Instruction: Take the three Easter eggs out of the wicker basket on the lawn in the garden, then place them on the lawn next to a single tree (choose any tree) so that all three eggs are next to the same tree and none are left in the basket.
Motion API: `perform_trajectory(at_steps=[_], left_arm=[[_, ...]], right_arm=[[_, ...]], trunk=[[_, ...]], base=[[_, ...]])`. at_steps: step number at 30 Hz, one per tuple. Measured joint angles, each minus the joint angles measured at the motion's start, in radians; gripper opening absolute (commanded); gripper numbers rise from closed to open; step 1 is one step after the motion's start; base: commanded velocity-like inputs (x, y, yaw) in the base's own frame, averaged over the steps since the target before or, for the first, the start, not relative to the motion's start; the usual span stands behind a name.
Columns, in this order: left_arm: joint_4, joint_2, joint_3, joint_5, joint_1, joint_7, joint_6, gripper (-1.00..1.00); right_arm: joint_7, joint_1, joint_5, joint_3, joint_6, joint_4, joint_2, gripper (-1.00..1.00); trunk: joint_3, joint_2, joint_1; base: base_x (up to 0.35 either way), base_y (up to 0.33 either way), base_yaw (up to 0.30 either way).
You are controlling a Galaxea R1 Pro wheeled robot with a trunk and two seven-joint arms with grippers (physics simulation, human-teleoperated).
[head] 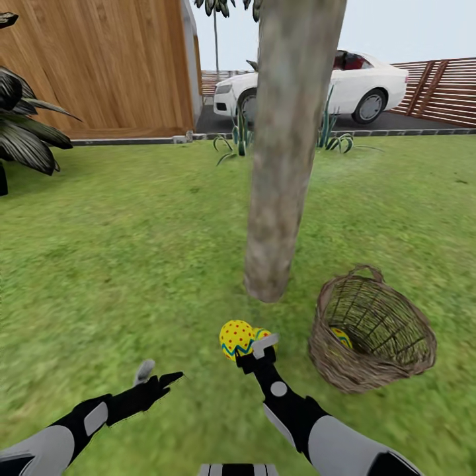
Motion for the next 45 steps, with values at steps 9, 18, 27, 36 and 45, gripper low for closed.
perform_trajectory(at_steps=[9,18,27,36,45], left_arm=[[0.012,-0.021,-0.001,0.001,0.000,-0.013,0.001,1.00],[0.013,-0.029,-0.001,0.001,0.000,-0.007,0.001,1.00],[0.030,-0.042,-0.001,0.001,0.000,-0.004,-0.001,1.00],[0.032,-0.052,-0.001,-0.049,0.000,0.015,-0.001,1.00],[0.030,-0.067,-0.001,-0.063,0.000,0.016,-0.002,1.00]], right_arm=[[0.000,0.000,-0.001,-0.008,-0.006,0.011,0.000,-1.00],[-0.001,0.000,-0.001,-0.009,-0.007,0.013,0.000,-1.00],[-0.006,0.000,-0.001,-0.076,-0.007,0.012,-0.032,-1.00],[-0.004,0.000,-0.001,-0.159,-0.007,0.013,-0.041,-1.00],[-0.004,0.000,-0.001,-0.159,-0.007,0.014,-0.041,-1.00]], trunk=[[0.000,0.000,0.000],[0.000,0.000,0.000],[0.000,0.000,0.000],[0.000,0.000,0.000],[-0.031,-0.002,0.004]], base=[[0.175,0.294,0.000],[0.205,0.284,0.000],[0.314,0.083,0.000],[0.065,0.001,0.000],[0.000,0.000,0.000]])
